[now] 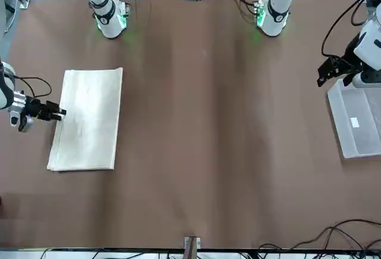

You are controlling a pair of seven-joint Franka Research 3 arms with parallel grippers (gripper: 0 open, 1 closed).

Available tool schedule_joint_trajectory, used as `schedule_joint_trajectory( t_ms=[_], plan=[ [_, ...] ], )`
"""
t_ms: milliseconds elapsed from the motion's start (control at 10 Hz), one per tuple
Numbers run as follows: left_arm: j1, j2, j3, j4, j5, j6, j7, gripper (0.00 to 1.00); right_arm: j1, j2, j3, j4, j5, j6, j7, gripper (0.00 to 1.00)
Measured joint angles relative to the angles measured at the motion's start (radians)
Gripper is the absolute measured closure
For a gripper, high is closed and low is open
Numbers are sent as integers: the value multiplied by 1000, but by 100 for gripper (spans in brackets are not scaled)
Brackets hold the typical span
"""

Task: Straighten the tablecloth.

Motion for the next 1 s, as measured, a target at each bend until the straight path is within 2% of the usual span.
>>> schedule_joint_trajectory(
  t_ms=[700,900,1000],
  plan=[
    [0,0,-1,0,0,0,0,0,2,20,8,1,0,-2,13,29],
    [1,0,2,8,0,0,0,0,6,23,10,1,0,-5,13,41],
    [2,0,4,9,0,0,0,0,8,24,11,1,0,-8,13,59]
  ],
)
